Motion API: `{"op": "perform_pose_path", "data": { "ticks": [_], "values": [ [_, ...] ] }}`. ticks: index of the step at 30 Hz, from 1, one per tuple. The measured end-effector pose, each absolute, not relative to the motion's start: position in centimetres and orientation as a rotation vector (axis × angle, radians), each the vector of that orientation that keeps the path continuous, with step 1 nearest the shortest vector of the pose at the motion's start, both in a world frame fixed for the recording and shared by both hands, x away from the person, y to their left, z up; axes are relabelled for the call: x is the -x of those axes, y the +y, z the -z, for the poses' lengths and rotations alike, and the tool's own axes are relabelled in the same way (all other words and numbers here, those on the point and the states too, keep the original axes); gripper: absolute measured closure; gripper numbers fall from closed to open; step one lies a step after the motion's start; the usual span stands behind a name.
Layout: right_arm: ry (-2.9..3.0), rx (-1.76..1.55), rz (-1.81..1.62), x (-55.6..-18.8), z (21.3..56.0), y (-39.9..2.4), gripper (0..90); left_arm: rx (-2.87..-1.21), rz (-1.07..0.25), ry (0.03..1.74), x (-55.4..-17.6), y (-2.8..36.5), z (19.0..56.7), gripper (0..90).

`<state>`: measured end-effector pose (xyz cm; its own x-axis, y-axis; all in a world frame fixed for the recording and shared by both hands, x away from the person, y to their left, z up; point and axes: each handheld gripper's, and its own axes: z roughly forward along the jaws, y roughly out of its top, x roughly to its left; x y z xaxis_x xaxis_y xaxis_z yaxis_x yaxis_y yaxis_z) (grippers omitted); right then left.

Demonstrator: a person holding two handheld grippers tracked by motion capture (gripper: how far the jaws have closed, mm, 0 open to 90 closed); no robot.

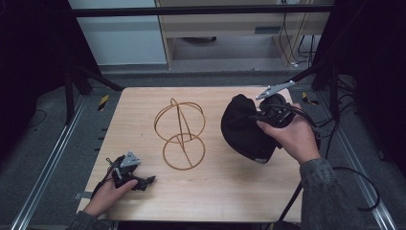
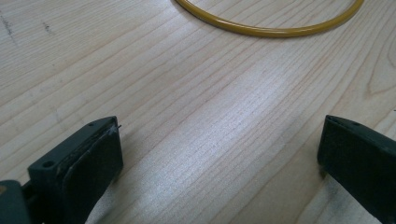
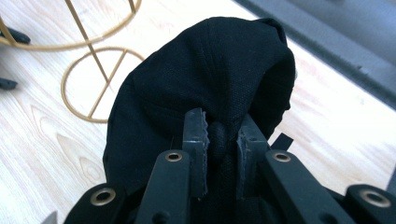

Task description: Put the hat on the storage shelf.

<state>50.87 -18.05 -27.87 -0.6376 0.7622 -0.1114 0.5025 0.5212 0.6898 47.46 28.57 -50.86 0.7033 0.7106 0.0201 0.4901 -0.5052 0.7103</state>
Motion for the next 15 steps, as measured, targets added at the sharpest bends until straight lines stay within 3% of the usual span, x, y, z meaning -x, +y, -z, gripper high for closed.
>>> {"op": "perform_pose_path", "data": {
  "ticks": [15],
  "values": [
    [2.277, -0.95, -1.032, -49.7, 21.8, -16.8, 78.0, -2.211, -0.404, 0.912, -47.5, 28.6, 50.8, 0.0]
  ]
}}
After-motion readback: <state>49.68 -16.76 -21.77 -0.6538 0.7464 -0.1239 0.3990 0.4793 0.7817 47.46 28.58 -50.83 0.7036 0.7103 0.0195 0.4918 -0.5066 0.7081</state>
